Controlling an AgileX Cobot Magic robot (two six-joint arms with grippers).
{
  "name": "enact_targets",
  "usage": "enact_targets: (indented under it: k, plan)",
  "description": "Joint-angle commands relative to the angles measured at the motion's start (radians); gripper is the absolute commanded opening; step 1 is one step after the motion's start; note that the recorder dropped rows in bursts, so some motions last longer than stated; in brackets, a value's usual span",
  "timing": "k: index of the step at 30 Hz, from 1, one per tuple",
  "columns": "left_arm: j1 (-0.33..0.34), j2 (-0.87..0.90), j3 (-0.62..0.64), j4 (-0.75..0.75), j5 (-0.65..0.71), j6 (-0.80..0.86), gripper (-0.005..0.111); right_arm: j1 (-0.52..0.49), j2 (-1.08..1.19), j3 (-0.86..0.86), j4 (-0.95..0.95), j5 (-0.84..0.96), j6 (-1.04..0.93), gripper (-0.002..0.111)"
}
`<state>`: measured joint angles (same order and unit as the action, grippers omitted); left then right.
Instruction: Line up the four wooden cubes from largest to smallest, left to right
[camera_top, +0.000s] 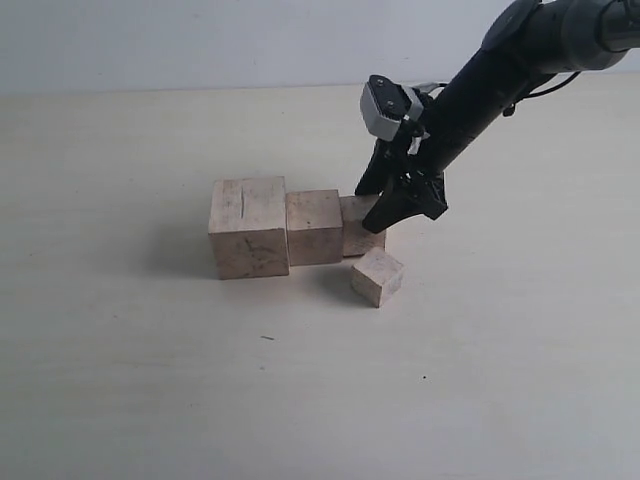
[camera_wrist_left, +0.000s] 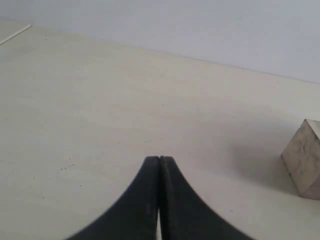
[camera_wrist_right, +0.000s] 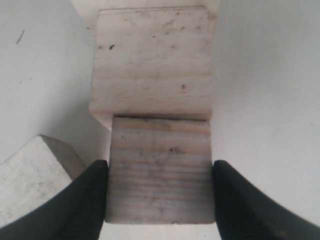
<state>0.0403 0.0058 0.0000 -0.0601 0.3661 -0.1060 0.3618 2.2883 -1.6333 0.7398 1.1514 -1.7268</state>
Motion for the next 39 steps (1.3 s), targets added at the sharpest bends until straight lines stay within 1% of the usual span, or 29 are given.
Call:
enact_targets:
  k: [1, 7, 12, 15, 22, 26, 32, 37, 39]
  plan:
    - [-0.005, -0.006, 0.000, -0.003, -0.007, -0.002, 0.000, 0.023, 0.020, 0.011, -0.030, 0.009, 0.031, 0.000]
    - [-0.005, -0.006, 0.000, -0.003, -0.007, -0.002, 0.000, 0.027, 0.020, 0.011, -0.035, 0.002, 0.109, 0.000]
    - [-0.005, -0.006, 0.000, -0.003, -0.007, -0.002, 0.000, 0.027, 0.020, 0.011, -0.035, 0.002, 0.135, 0.001]
    - [-0.005, -0.006, 0.000, -0.003, -0.007, -0.002, 0.000, 0.027, 0.020, 0.011, -0.041, 0.006, 0.141, 0.009]
    - [-0.005, -0.006, 0.000, -0.003, -0.007, -0.002, 0.000, 0.027, 0.020, 0.011, -0.041, 0.008, 0.141, 0.041]
    - [-0.005, -0.006, 0.000, -0.003, -0.007, -0.002, 0.000, 0.027, 0.012, 0.011, -0.035, 0.008, 0.160, 0.054]
    - [-0.005, -0.006, 0.000, -0.003, -0.007, -0.002, 0.000, 0.027, -0.022, 0.011, -0.033, 0.002, 0.191, 0.064]
    - [-0.005, -0.006, 0.000, -0.003, -0.007, -0.002, 0.000, 0.027, -0.059, 0.011, -0.020, 0.001, 0.211, 0.068]
    - [-0.005, -0.006, 0.000, -0.003, -0.007, -0.002, 0.000, 0.027, -0.072, 0.011, -0.006, 0.004, 0.213, 0.068]
